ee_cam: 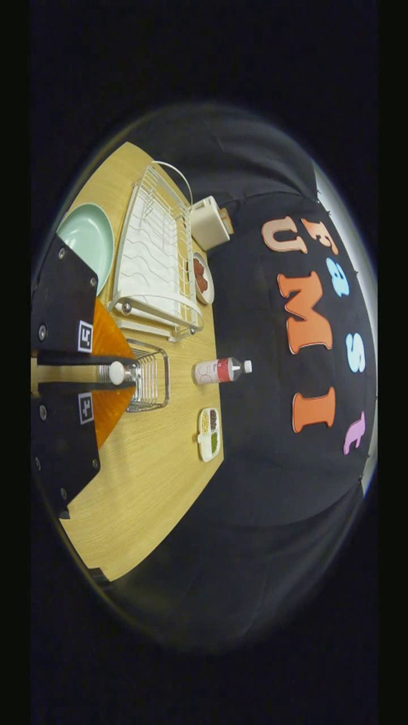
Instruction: Take the plate from the dish rack, then take the spoon from the basket and place it into the plate.
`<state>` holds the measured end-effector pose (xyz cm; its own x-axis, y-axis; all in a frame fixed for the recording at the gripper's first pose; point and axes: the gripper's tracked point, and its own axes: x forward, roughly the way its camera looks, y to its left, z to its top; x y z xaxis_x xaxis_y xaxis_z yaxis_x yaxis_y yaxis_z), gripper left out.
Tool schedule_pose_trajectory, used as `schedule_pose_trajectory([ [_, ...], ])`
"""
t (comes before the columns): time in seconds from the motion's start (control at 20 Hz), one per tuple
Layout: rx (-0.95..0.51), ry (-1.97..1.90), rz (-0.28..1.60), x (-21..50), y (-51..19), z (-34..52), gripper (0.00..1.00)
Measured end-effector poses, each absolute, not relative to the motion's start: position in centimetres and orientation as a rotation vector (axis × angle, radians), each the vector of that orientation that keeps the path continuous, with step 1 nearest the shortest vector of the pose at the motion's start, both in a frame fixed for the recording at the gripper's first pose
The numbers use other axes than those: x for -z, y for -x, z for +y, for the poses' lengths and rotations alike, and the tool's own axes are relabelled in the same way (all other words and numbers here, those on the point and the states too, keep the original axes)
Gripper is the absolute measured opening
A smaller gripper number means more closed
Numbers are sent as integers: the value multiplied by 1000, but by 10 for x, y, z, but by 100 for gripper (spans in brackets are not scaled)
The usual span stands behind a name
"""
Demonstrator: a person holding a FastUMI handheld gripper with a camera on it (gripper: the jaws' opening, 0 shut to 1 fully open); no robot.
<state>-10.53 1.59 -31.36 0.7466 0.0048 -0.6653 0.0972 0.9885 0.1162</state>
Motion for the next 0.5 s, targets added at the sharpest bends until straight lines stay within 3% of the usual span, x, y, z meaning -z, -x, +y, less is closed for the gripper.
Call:
schedule_pose_trajectory([
  [0.5, 66, -69, 629, 223, 77, -9, 11],
])
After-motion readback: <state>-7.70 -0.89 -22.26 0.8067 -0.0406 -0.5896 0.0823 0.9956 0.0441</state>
